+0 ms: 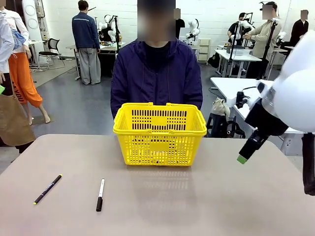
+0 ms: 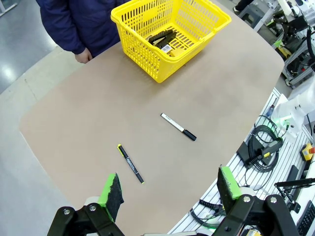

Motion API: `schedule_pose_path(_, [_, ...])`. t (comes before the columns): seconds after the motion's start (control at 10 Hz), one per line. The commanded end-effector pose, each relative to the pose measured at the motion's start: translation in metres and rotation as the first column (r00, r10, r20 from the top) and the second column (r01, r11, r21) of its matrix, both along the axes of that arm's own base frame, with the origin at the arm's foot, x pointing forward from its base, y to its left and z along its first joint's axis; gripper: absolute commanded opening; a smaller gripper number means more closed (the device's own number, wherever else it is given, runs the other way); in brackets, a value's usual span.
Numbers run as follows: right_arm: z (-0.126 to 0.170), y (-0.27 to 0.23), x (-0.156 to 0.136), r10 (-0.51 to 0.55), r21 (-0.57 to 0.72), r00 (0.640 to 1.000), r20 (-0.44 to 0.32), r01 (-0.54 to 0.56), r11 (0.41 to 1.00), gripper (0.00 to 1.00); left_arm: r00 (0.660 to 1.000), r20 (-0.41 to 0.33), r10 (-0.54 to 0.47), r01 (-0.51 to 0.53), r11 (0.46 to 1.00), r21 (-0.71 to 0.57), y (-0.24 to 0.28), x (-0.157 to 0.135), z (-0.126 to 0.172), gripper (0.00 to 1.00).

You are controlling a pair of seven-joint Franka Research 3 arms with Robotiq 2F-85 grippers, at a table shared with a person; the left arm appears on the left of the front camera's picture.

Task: Place the items the person wants into the basket.
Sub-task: Pick up the item the person points to and place it in the Market Basket.

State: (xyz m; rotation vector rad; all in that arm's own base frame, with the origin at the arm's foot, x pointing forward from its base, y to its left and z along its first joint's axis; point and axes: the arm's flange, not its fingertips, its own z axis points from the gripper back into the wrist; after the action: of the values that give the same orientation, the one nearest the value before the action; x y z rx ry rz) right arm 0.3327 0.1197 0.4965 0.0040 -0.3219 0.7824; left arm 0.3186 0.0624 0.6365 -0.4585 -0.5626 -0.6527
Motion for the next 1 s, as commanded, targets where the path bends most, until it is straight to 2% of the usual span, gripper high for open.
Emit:
schedule_pose_path(0.0, [-0.01, -0.004, 0.005, -0.004, 0.094, 1.0, 0.009, 0.003, 0.996, 1.0, 1.0, 0.001, -0.004, 0.004, 1.0, -0.006, 0.001, -0.001, -0.001, 1.0])
schedule_pose_path(0.1, [-0.014, -0.011, 0.009, -0.016, 0.127, 1.0, 0.009, 0.015, 0.992, 1.0, 1.0, 0.001, -0.004, 0.004, 1.0, -0.006, 0.001, -0.001, -0.001, 1.0])
schedule_pose_path(0.2, [0.001, -0.006, 0.003, -0.014, 0.028, 1.0, 0.007, 0.013, 1.0, 1.0, 1.0, 0.001, -0.004, 0.004, 1.0, -0.006, 0.001, -0.001, -0.001, 1.0])
schedule_pose_path(0.9, [0.001, -0.006, 0.003, -0.014, 0.028, 1.0, 0.007, 0.013, 1.0, 1.0, 1.0, 0.001, -0.004, 0.004, 1.0, -0.006, 0.001, -0.001, -0.001, 1.0])
